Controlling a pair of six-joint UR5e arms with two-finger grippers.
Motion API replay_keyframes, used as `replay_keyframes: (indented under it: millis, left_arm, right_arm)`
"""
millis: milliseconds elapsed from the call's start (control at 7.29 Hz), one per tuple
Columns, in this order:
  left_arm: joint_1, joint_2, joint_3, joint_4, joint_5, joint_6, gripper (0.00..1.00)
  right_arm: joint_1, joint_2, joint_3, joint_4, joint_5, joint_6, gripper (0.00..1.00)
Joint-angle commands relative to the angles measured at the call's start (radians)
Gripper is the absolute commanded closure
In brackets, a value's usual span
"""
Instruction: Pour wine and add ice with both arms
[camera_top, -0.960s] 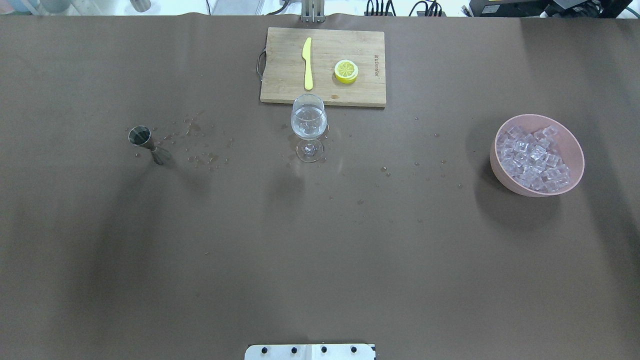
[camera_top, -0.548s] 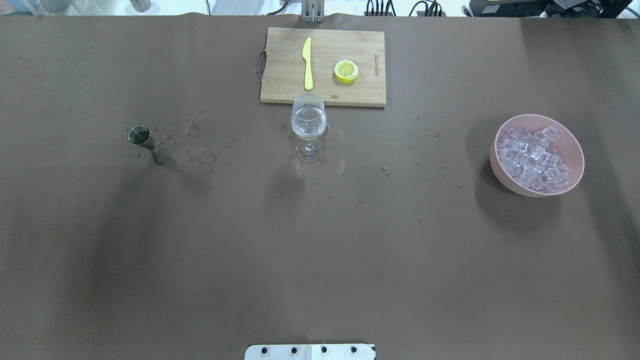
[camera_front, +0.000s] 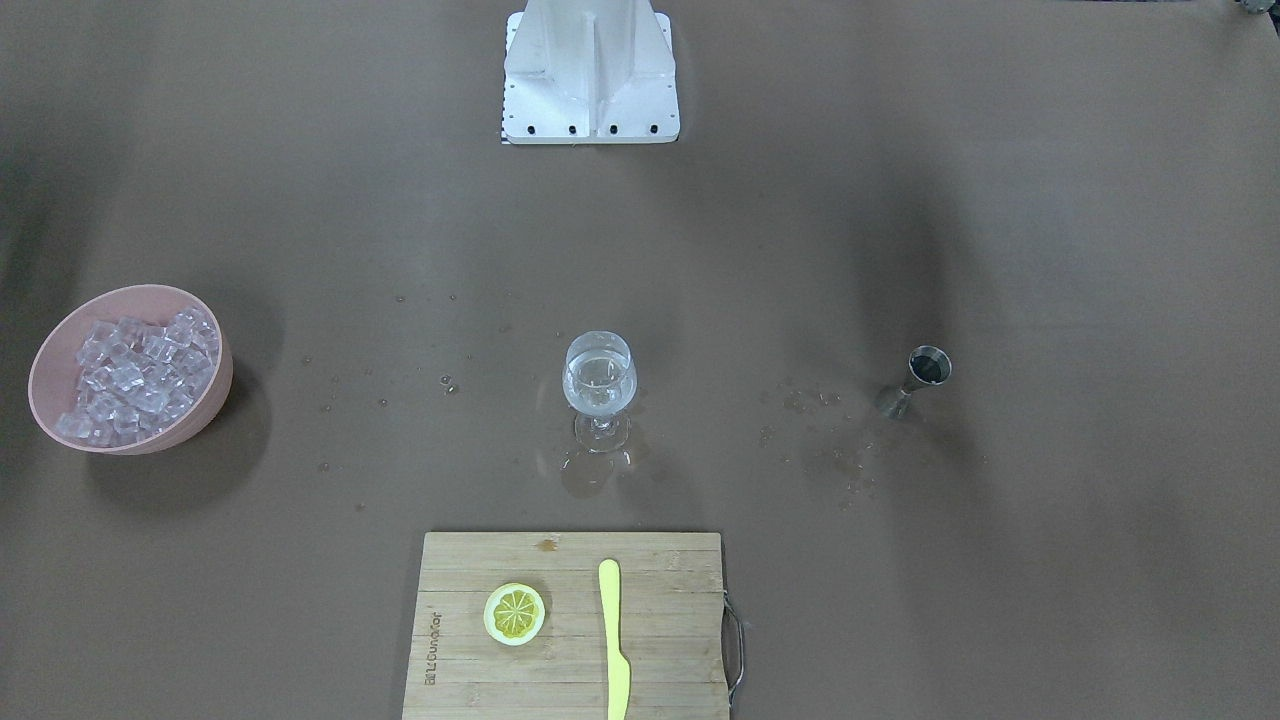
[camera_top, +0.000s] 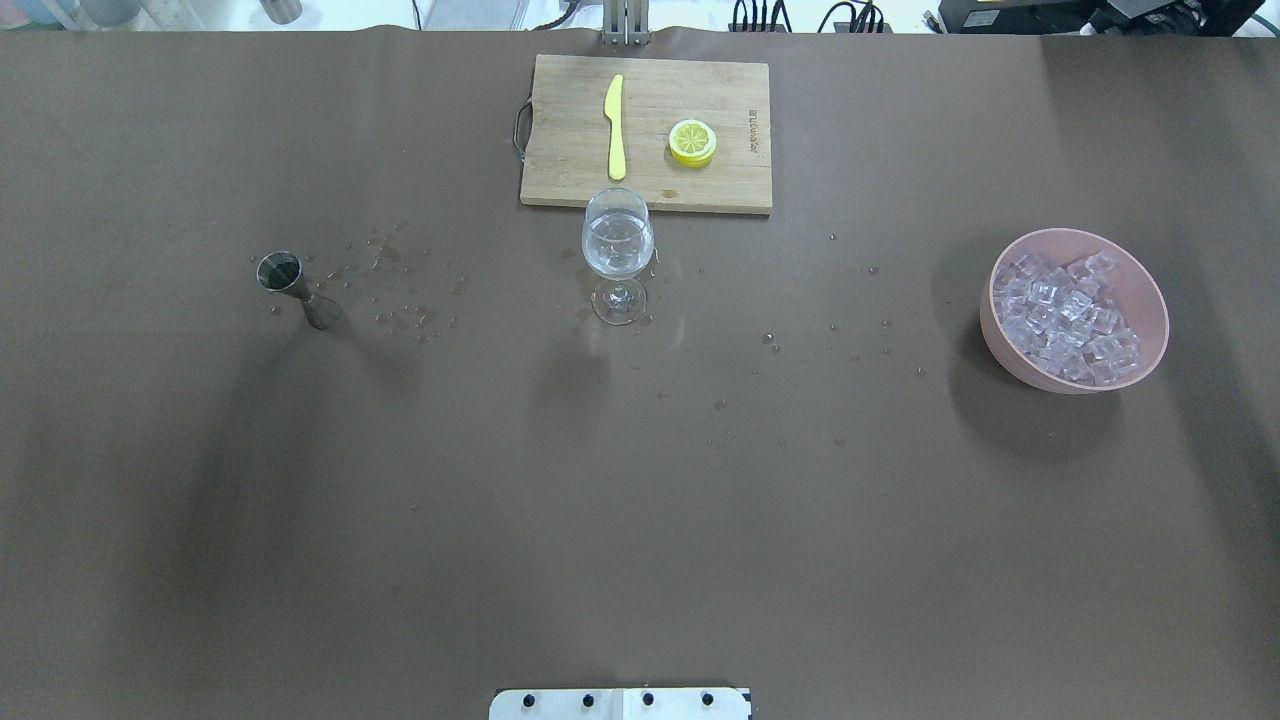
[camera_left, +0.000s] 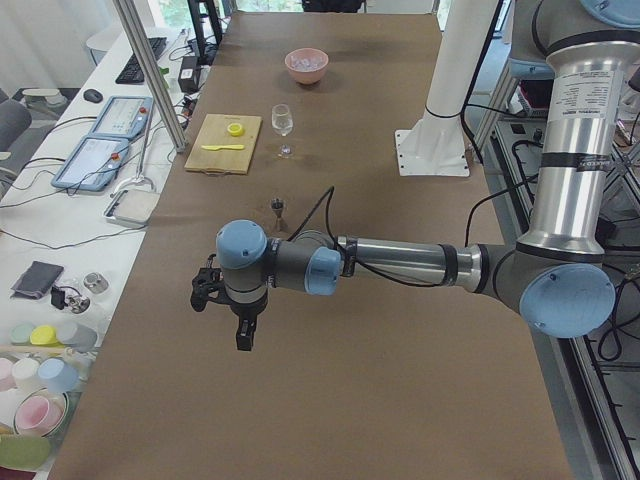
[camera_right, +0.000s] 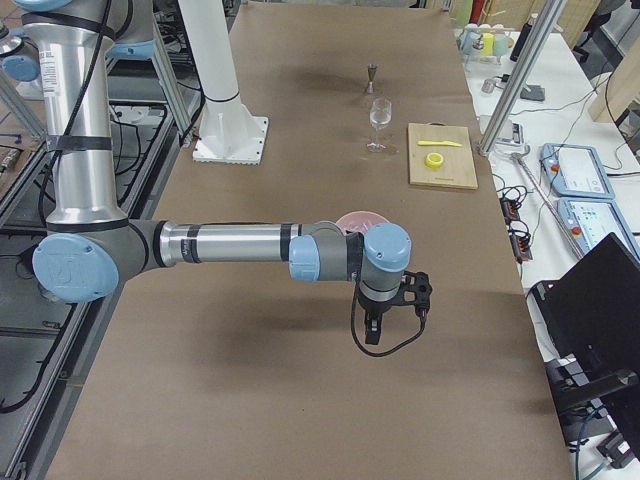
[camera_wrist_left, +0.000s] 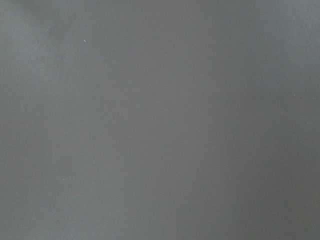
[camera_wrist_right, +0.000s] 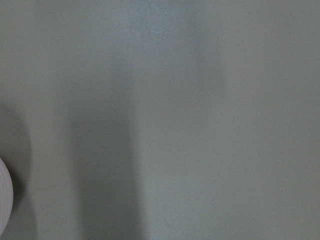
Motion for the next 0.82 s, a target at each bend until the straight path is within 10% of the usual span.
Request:
replay_keyframes:
  millis: [0,686]
  left_arm:
    - [0.0,0.0,0.003,0.0,0.001,0.0,0.02]
    - [0.003,-0.015,-0.017,-0.03,0.005,0.0,0.02]
  right_arm:
    - [0.0,0.0,0.0,0.0,0.0,0.0,0.0]
    - [0.0,0.005,0.0,-0.003,0.003,0.0,0.0]
